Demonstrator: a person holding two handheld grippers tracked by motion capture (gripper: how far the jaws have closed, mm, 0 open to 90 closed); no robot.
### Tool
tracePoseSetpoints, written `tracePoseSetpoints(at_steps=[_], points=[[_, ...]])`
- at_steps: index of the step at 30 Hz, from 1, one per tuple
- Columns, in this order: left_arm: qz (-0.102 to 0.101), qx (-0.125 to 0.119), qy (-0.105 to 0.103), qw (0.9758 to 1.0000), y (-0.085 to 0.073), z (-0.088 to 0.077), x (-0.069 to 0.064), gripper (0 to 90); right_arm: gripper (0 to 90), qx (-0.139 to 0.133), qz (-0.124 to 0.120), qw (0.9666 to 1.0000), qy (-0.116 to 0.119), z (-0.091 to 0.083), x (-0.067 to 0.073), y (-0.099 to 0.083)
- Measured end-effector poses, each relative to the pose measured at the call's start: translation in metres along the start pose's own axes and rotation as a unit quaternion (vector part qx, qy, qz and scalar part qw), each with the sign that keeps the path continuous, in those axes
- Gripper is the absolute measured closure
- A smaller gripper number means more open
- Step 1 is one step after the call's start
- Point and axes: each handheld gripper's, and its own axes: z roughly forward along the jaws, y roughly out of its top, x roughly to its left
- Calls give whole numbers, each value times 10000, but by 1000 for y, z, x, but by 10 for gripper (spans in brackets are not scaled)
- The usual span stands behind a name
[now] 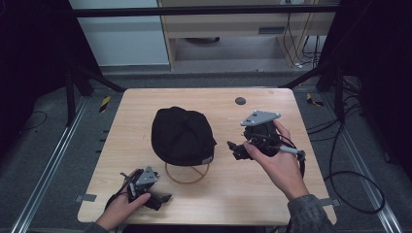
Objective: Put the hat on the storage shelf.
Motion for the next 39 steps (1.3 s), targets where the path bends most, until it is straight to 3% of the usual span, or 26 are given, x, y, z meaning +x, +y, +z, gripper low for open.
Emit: tracePoseSetpoints(at_steps=[12,22,32,39], points=[[9,15,-5,10000,0,0,0,0,104,-12,336,9994,14,10,-4,-55],[8,14,-2,10000,0,0,0,0,106,162,509,9985,-123,27,-6,-98],[8,14,-1,10000,0,0,0,0,105,414,594,9973,-111,44,0,-126],[8,13,0,10000,0,0,0,0,105,498,687,9964,-46,56,2,-136]])
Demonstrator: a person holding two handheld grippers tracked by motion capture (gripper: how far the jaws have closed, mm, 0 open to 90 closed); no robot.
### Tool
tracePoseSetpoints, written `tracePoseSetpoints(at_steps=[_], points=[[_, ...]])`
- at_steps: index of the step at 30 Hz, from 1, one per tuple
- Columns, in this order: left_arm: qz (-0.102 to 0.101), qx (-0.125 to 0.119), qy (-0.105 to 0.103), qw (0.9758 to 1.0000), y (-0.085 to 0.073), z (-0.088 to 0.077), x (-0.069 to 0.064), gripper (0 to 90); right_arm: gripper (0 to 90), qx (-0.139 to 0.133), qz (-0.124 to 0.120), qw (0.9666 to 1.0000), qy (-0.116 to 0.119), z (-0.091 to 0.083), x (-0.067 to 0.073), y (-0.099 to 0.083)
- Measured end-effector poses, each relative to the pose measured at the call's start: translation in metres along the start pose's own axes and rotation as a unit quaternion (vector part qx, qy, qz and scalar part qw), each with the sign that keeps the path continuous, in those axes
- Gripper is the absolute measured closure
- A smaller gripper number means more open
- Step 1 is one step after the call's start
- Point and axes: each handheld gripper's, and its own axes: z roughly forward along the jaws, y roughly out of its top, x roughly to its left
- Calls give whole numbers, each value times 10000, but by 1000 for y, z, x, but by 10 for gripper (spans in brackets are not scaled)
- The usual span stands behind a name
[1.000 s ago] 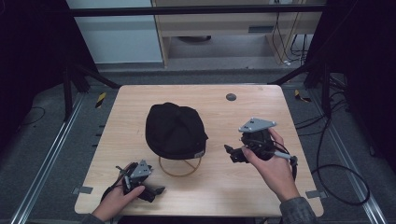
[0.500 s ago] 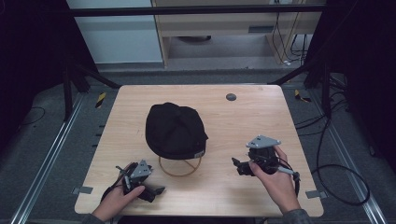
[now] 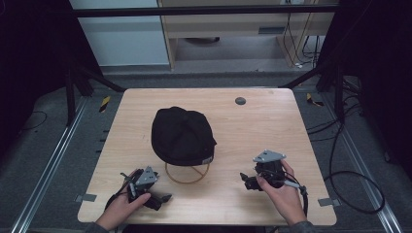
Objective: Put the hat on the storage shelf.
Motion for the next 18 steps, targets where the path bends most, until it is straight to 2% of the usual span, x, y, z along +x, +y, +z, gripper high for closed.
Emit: tracePoseSetpoints(at_steps=[10,18], points=[[-1,1,2,10000,0,0,0,0,105,69,129,9999,-21,14,-4,-8],[-7,-3,5,10000,0,0,0,0,105,228,213,9995,81,39,3,-11]])
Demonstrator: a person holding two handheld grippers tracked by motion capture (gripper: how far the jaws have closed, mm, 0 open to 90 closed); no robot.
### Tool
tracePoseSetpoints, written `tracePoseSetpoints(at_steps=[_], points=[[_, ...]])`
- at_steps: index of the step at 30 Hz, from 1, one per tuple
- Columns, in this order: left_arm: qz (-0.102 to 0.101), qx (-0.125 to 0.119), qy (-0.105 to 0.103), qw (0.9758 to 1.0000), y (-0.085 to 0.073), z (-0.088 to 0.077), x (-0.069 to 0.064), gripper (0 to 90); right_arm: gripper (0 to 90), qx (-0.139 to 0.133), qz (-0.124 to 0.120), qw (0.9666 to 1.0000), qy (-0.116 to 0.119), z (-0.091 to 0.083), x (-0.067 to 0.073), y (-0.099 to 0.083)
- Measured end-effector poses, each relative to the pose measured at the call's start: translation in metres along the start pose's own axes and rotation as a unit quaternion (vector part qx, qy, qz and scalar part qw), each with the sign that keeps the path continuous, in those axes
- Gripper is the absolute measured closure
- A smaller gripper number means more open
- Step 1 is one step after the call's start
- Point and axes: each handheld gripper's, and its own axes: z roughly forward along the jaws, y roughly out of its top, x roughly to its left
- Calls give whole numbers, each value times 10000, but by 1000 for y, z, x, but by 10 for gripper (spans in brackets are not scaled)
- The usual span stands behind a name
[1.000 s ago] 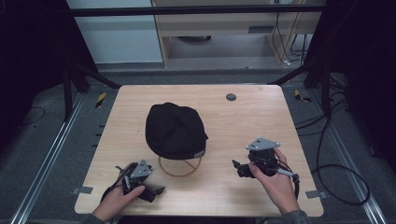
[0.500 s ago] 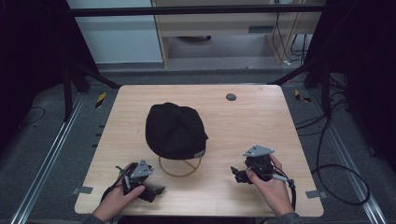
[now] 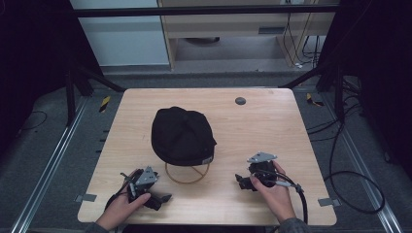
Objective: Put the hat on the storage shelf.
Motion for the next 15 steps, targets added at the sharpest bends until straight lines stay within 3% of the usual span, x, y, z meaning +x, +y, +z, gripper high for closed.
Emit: tracePoseSetpoints(at_steps=[2,6,15], points=[[-1,1,-1,10000,0,0,0,0,105,80,-94,9999,-72,7,2,0],[-3,-1,-1,10000,0,0,0,0,88,104,-62,9999,-17,16,6,-2],[-2,1,-4,10000,0,0,0,0,2,-189,-32,9998,62,24,5,-6]])
